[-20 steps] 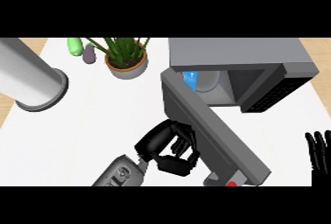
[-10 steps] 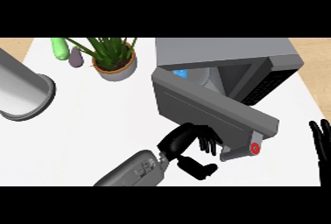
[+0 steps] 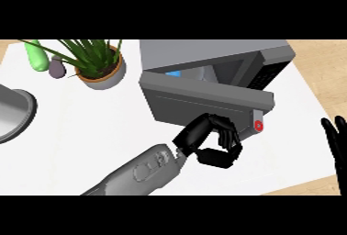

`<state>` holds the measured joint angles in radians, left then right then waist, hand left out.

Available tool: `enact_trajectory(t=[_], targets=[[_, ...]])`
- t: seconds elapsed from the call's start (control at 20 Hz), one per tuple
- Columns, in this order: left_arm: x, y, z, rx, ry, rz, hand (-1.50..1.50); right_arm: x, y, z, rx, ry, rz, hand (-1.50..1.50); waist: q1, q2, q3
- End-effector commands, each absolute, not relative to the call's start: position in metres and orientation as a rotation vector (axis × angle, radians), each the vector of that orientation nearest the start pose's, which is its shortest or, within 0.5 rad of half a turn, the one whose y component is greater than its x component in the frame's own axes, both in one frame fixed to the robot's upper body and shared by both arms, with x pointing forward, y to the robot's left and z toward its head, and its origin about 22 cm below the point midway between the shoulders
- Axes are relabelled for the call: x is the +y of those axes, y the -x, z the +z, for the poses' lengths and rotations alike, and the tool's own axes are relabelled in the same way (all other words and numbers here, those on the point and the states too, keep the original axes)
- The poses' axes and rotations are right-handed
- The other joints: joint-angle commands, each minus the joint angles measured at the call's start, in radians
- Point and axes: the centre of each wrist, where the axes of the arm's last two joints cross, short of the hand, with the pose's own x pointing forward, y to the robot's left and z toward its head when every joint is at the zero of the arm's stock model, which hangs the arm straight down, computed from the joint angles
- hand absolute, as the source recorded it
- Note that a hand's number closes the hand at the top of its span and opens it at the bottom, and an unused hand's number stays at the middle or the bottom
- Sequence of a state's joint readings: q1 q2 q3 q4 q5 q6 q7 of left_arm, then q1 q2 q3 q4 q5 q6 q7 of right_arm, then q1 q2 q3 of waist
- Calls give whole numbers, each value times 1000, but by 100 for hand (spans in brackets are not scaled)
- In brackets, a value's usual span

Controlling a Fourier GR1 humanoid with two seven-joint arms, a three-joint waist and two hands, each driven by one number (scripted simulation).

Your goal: Pick up the milk, place it into the microwave and close the microwave

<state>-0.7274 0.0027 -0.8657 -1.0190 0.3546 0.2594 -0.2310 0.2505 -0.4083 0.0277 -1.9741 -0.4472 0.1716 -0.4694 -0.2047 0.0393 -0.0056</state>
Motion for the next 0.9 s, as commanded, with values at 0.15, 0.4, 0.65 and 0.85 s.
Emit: enact_trajectory(t=[0.15,0.4,0.65,0.85], targets=[[-9,-316,50,-1780,483,-680,150,-295,-184,97,-2194,-353,189,-150,-72,16,1],[-12,-330,61,-1794,434,-642,150,-294,-184,109,-2198,-405,209,-150,-120,24,3],[-12,-344,71,-1801,390,-588,150,-295,-185,117,-2177,-444,258,-150,-158,38,4],[-15,-353,83,-1819,353,-580,150,-298,-187,128,-2188,-449,296,-150,-179,38,4]])
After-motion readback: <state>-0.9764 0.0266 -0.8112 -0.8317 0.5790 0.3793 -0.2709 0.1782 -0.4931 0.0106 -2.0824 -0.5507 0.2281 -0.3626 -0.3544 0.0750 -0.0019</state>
